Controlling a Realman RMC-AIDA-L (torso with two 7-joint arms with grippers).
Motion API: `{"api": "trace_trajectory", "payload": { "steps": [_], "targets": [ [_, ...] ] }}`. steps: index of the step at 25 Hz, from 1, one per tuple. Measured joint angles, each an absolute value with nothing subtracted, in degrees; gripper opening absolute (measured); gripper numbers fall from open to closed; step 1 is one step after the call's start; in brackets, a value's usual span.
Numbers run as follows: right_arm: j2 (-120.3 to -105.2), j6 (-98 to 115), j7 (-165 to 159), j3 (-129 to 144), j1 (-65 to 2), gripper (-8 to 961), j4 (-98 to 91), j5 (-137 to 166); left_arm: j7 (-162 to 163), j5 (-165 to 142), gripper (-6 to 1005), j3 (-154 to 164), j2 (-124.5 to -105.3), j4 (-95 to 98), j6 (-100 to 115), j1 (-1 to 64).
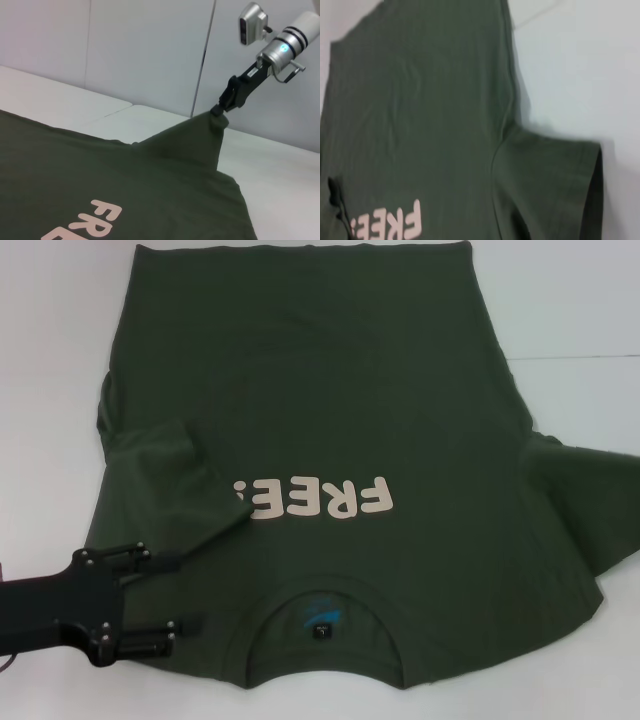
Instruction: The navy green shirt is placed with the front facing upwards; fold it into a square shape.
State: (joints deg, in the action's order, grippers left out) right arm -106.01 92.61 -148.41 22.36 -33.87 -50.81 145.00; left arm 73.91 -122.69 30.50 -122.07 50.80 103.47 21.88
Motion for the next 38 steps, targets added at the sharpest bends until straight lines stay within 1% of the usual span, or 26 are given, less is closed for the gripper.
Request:
{"api": "trace_trajectory", "payload": {
  "steps": [9,16,18,21,22,29,38],
  "targets": [
    [-105.7,93.02,-148.56,20.92,-34.13,5,-52.04,142.63,73.92,-122.69,799,30.5,-122.07,50.8,103.55,21.89],
    [-106.11,93.61,-148.61,21.93,-37.05,4,-51.91,141.45,74.08,-122.69,799,30.43,-122.0,50.7,103.4,21.88],
    [-106.42,93.84,-148.65,23.0,-38.65,4,-51.67,141.41,74.09,-122.69,799,30.42,-121.99,50.7,103.35,21.88],
    [-107.44,93.74,-149.14,25.92,-41.72,4,-51.42,141.41,74.09,-122.69,799,30.41,-121.98,50.75,103.29,21.88],
    [-107.44,93.74,-149.14,25.92,-41.72,4,-51.42,141.41,74.09,-122.69,799,30.39,-121.97,50.78,103.26,21.89],
    [-109.21,90.95,-150.14,31.86,-47.62,5,-48.54,141.43,74.09,-122.69,799,30.4,-121.98,50.72,103.25,21.96],
    [-110.3,85.27,-149.93,38.55,-52.26,5,-41.43,141.42,74.09,-122.69,799,30.41,-121.98,50.53,103.13,22.15]
  ]
}}
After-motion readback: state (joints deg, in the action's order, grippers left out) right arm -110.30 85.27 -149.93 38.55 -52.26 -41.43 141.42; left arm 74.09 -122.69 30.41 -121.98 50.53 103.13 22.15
